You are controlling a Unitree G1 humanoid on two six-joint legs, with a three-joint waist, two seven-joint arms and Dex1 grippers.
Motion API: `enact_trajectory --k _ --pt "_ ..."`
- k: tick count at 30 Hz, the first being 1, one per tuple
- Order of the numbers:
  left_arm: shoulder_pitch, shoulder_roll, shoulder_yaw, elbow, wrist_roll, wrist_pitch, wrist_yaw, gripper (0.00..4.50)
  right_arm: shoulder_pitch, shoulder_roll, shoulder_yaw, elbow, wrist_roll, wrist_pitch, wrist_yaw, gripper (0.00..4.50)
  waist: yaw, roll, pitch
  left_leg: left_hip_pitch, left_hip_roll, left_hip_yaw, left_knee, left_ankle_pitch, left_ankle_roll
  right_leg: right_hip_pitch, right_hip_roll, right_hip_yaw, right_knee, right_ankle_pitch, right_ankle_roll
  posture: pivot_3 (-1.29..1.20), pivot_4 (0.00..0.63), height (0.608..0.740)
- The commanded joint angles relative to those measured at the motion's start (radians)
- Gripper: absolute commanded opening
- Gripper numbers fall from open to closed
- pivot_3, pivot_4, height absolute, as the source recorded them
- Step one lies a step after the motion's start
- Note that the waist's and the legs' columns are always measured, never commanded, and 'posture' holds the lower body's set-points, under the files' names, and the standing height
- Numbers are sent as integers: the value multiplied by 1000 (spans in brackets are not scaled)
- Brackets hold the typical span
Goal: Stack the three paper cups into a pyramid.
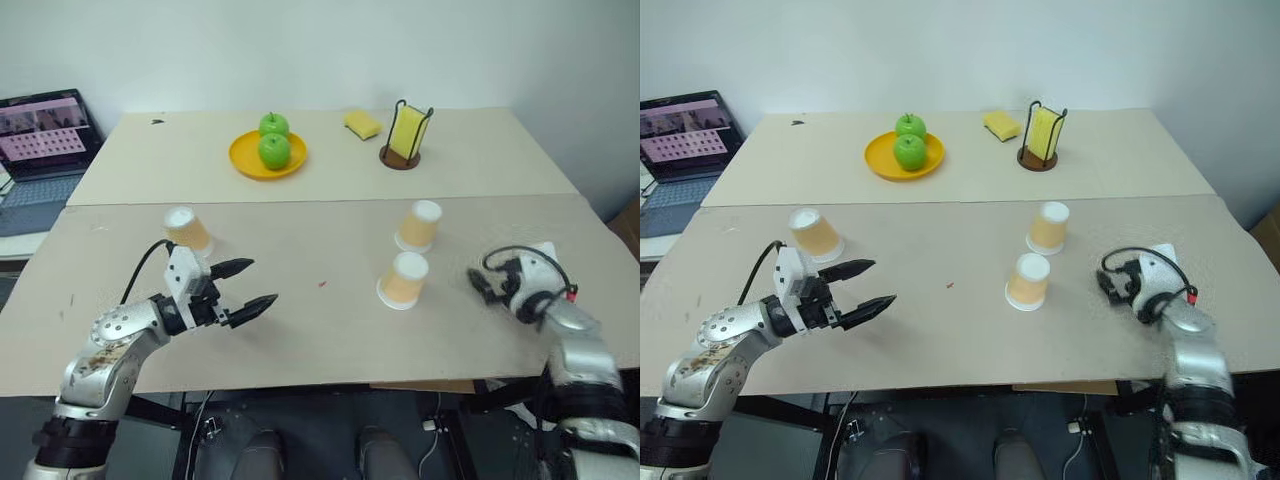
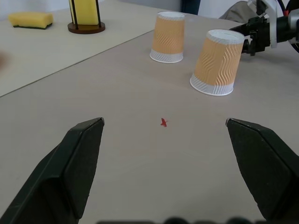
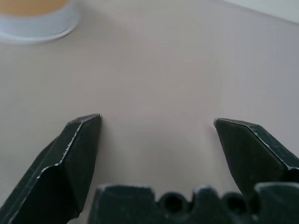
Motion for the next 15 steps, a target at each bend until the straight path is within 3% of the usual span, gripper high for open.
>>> enact_trajectory --k 1,4,15 --pt "-28 -17 -28 5 27 -35 -35 4468 77 -159 8 -221 189 113 391 4500 2 1 0 0 0 0 0 0 0 0 0 0 0 0 0 0 150 732" --pt "-36 -28 -40 13 36 -32 -46 4468 51 -208 15 -289 253 170 484 4500 -8 1 0 2 1 0 1 0 0 1 1 0 2 0 0 0 150 732" --pt "-53 -44 -39 13 53 -17 -45 4468 -138 -125 132 -380 201 200 407 4500 1 0 1 0 1 -1 2 0 0 0 1 0 2 0 1 0 150 732"
